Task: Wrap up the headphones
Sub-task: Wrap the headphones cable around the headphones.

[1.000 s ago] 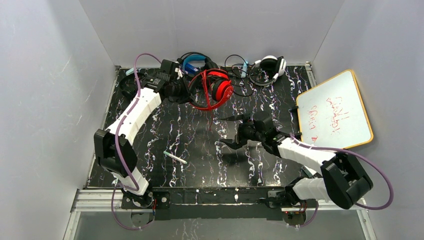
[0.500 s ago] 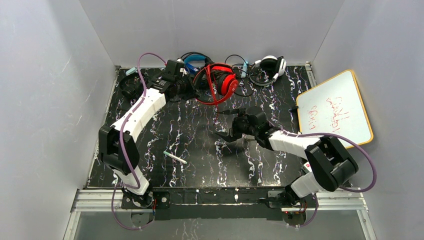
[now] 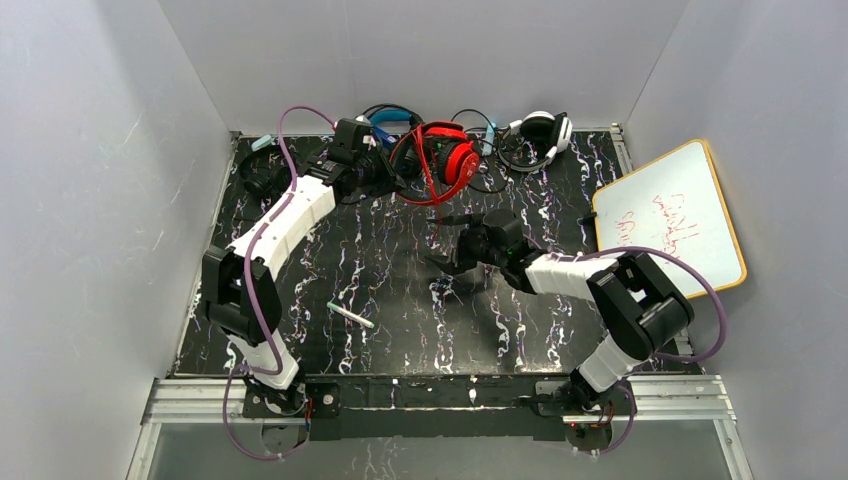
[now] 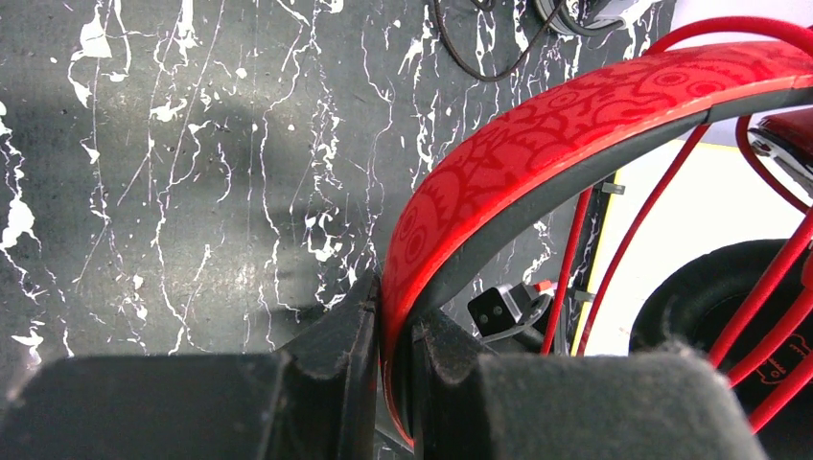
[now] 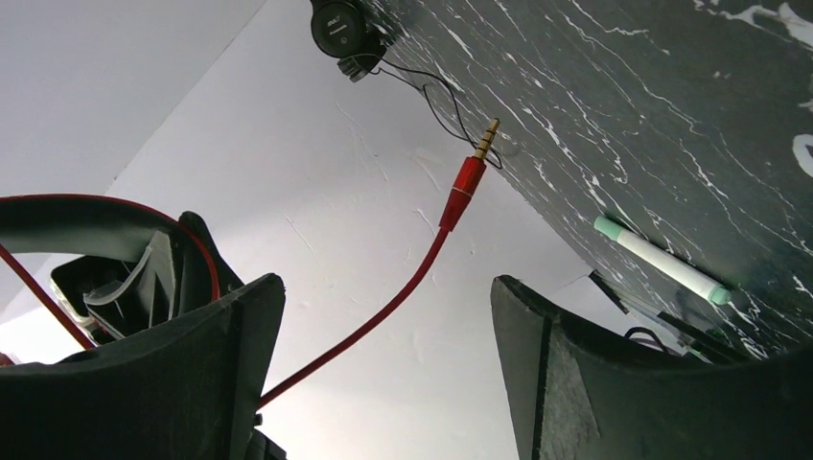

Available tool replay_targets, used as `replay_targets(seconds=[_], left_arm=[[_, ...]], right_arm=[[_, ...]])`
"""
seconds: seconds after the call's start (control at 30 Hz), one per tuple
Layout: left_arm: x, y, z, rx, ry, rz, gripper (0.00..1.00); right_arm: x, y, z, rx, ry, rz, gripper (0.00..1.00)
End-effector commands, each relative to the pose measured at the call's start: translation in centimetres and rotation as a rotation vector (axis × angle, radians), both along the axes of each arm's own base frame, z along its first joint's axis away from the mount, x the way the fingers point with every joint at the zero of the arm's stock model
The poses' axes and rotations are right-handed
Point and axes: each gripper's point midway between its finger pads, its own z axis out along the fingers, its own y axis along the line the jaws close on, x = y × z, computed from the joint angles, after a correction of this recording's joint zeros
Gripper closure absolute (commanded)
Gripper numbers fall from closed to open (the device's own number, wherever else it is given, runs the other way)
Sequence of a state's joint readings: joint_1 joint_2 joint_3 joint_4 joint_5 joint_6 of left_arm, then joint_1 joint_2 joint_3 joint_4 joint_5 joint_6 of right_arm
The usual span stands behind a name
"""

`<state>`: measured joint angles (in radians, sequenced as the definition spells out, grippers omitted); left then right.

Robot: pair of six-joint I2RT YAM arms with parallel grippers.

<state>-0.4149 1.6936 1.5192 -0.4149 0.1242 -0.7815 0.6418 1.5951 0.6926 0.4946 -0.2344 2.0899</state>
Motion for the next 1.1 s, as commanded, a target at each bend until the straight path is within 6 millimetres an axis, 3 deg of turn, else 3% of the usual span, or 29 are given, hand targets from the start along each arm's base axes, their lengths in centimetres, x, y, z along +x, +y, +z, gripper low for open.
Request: replay_targets(seconds=[0.0, 0.07, 0.17, 0.37, 0.5, 0.77, 0.93, 1.07], left_arm=[[0.3, -1.2, 3.1, -0.077, -0.07, -0.018, 1.0], [0.2, -1.4, 3.1, -0.084, -0.067, -0.026, 1.0], [-0.1, -1.6, 3.4, -0.087, -0.073, -0.043, 1.0], [-0.8, -1.3, 4.3, -0.063, -0.089, -0.07, 1.0], [-1.6, -1.0, 4.5, -0.039, -0.075, -0.095, 1.0], [-4.7, -1.5, 4.8, -0.048, -0.015, -0.228, 1.0], [-8.5, -3.0, 4.6, -0.125, 0.064, -0.415, 1.0], [-10.8, -2.7, 3.8, -0.123, 0.101, -0.487, 1.0]], right_arm=[[2.8, 0.4, 3.3, 0.225, 0.21, -0.175, 0.22], [3.0, 0.3, 3.3, 0.234, 0.203, -0.186, 0.3], [3.1, 0.1, 3.0, 0.234, 0.2, -0.199, 0.34], [3.1, -0.7, 2.2, 0.187, 0.185, -0.229, 0.6], [2.8, -1.3, 1.4, 0.145, 0.187, -0.236, 0.72], [2.3, -2.9, -0.7, 0.016, 0.13, -0.195, 0.95], [2.9, -2.8, 0.9, -0.067, -0.09, -0.109, 0.99], [3.3, -2.3, 3.3, -0.108, -0.318, -0.045, 0.99]])
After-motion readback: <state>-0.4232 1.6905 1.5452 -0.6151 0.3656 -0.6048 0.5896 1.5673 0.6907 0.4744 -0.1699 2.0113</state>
